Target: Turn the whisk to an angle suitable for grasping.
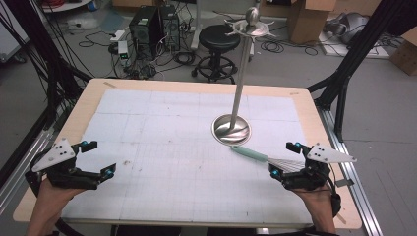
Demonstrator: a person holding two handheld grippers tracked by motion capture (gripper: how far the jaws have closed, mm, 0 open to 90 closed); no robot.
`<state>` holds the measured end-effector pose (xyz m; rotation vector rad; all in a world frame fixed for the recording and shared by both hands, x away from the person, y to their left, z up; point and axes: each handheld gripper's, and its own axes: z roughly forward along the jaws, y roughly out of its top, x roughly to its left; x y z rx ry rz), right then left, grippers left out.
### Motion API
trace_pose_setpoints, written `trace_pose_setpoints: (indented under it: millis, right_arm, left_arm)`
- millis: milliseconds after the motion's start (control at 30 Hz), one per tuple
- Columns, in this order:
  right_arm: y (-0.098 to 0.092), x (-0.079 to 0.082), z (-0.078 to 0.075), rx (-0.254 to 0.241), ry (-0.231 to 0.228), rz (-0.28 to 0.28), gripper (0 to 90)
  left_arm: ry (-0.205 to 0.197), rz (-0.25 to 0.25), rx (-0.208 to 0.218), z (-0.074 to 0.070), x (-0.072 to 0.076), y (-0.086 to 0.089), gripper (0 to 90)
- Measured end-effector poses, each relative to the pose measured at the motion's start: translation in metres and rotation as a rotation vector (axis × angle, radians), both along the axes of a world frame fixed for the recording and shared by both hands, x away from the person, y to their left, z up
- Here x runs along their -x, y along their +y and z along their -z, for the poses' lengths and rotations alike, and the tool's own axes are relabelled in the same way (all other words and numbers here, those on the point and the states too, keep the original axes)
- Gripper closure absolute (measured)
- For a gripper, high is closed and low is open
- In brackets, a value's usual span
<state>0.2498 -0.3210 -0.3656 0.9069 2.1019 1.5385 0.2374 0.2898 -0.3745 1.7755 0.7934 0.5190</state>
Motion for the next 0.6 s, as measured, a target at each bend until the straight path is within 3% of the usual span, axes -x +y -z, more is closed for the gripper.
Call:
trace_pose_setpoints:
  millis: [600]
  right_arm:
    - [-0.0041, 0.0004, -0.0029, 0.021, 0.003, 0.023, 0.4]
  left_arm:
    - [-0.004, -0.006, 0.016, 0.0004, -0.0005, 0.0064, 1.7]
